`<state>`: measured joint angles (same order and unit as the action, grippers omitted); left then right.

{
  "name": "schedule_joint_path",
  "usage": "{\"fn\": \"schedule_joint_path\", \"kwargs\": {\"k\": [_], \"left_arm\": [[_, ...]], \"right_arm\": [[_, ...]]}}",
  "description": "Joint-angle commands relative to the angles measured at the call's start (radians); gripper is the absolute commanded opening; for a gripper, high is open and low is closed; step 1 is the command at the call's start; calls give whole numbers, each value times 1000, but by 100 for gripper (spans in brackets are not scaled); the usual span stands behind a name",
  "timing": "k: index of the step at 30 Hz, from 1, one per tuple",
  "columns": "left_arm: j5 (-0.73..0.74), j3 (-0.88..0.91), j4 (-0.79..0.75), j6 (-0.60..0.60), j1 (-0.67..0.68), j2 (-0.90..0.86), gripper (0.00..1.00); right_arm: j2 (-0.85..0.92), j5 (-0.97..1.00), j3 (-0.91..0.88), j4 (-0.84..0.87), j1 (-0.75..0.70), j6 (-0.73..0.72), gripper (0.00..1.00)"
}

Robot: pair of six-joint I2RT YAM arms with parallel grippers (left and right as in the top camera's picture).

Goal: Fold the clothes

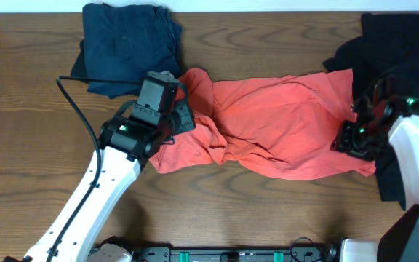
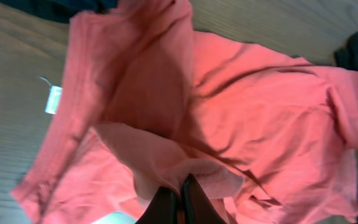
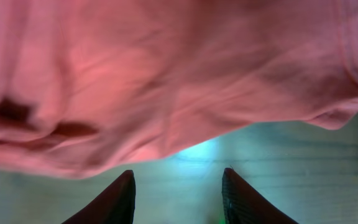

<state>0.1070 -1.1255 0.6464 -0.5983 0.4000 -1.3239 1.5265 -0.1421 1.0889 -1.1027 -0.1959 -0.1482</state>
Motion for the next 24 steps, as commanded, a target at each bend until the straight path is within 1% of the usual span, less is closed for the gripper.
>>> {"fn": "schedule_joint_path", "kwargs": {"k": [1, 3, 7, 12, 15, 19, 24], "left_arm": [[-31, -6, -2, 64, -34, 5, 6], [-36, -6, -2, 64, -53, 5, 6], [-51, -6, -13, 68, -85, 5, 6], [-97, -6, -9, 97, -103, -11, 6], [-97, -4, -4, 97, -102, -27, 6], [-97, -4, -1, 97, -103, -38, 6], [-97, -4, -1, 97, -103, -42, 6]], "right_arm": [[-10, 197, -112, 75, 5, -180, 43], [-10, 289, -174, 124, -4, -245, 44], [-10, 363, -238, 188, -37, -293, 43], [-10, 374, -256, 246, -113, -315, 42], [-10, 374, -274, 298, -162, -355, 42], [-10, 342, -321, 389, -190, -360, 40], [-10, 333, -373, 492, -190, -360, 38]]}}
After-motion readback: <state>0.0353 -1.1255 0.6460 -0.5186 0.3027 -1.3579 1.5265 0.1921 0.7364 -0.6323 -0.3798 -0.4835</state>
